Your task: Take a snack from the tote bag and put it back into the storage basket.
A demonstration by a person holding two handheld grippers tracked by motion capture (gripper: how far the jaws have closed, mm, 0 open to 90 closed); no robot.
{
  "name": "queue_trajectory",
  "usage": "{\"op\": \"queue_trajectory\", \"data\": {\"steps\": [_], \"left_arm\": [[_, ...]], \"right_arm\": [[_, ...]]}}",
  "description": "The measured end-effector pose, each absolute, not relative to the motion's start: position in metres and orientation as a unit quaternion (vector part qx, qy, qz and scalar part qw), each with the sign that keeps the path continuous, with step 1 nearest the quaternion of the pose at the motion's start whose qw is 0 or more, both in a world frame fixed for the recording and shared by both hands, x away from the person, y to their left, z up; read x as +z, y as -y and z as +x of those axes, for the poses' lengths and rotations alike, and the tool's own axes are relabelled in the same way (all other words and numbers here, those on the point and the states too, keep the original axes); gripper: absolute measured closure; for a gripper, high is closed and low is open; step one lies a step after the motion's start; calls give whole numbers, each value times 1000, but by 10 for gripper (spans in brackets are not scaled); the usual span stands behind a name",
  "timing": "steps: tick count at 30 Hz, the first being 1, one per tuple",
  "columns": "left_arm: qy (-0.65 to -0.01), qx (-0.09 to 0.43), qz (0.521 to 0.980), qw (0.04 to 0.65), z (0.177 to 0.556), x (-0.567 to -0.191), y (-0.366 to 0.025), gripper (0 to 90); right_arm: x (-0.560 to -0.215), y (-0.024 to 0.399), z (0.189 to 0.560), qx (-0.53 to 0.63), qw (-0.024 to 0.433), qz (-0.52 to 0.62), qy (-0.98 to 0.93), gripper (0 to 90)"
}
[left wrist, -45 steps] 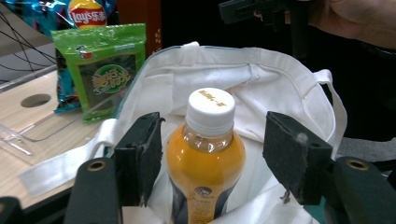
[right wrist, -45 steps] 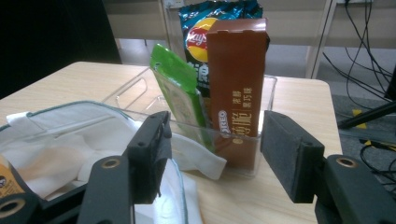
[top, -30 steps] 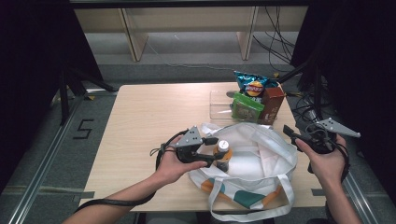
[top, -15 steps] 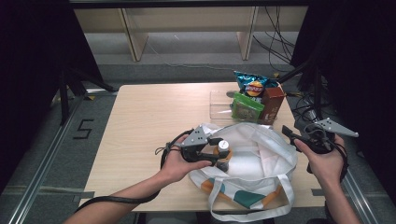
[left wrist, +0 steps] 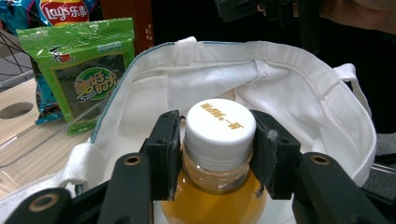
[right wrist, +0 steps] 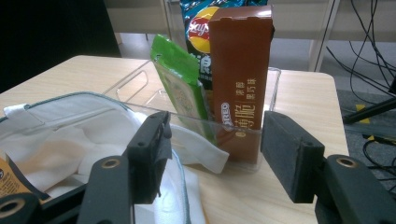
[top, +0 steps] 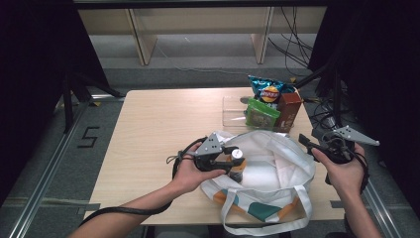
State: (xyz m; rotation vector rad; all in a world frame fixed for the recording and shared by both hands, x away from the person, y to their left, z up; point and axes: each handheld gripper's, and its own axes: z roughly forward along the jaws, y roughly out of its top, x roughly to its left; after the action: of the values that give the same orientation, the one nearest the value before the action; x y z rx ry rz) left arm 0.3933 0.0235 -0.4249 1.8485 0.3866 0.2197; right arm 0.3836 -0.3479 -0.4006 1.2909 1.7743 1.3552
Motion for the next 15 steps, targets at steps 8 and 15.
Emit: {"op": "queue_trajectory", "data": {"steps": [8, 15], "left_arm": [[-156, 104, 792, 581, 392, -424, -23, 585], [-159, 103, 786, 589, 393, -420, -26, 587]], "right_arm": [[-400, 348, 382, 501, 261, 488, -665, 433], [-400, 347, 382, 502, 270, 482, -665, 436]]}}
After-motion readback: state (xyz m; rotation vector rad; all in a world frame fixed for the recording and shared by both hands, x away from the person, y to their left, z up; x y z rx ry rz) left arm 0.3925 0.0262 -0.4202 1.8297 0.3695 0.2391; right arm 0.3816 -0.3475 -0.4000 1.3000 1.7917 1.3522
